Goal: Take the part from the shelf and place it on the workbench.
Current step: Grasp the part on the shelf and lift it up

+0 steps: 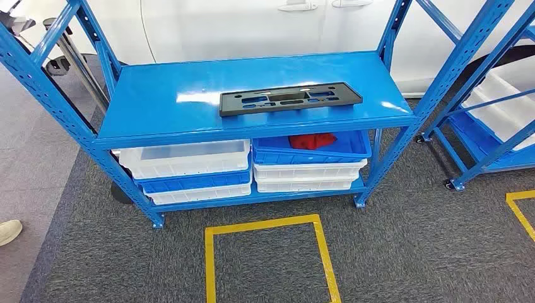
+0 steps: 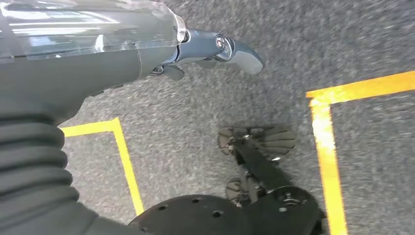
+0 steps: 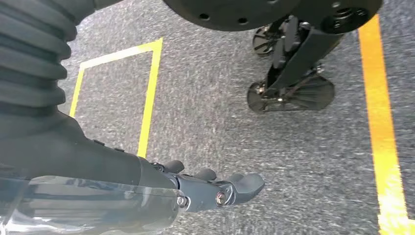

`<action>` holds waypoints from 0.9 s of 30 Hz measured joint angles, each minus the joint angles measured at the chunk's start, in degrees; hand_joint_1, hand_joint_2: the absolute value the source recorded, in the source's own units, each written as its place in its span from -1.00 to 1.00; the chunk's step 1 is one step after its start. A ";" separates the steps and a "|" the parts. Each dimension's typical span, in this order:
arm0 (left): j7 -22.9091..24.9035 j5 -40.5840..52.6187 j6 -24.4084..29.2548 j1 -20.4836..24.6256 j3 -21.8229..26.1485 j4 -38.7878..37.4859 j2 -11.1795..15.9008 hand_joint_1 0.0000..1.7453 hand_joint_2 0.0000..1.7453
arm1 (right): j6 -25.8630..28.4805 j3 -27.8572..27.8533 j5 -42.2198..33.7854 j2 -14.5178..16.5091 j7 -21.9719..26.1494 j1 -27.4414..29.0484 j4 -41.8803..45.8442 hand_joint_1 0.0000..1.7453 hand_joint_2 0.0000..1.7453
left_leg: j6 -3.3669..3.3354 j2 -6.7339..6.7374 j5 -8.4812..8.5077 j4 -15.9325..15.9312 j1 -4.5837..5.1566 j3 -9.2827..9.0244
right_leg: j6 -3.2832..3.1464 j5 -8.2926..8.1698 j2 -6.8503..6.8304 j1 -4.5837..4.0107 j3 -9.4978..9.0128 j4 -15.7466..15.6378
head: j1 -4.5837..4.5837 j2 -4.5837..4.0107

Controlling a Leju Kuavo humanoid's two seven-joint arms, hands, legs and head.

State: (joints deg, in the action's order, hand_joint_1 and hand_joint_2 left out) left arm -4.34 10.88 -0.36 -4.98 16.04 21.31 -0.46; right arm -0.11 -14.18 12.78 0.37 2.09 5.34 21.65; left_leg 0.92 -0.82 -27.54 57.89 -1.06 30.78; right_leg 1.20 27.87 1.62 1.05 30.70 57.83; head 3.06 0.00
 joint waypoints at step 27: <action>-5.04 17.84 -0.19 5.21 26.29 -2.91 -1.10 -1.00 -1.00 | -11.81 -3.81 -0.59 1.64 17.60 -5.04 29.10 -1.00 -1.00 | 1.55 0.75 -0.24 -0.63 -1.04 -0.83 | -0.19 -0.83 -1.03 0.90 1.99 1.23 | 0.02 0.00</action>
State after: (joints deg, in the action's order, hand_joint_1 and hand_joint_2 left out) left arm -9.38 28.72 -0.55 0.22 42.33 18.40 -1.56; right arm -11.92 -17.99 12.19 2.01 19.68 0.31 50.75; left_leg 2.47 -0.08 -27.79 57.26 -2.10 29.95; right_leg 1.01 27.05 0.59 1.96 32.69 59.06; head 3.08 0.00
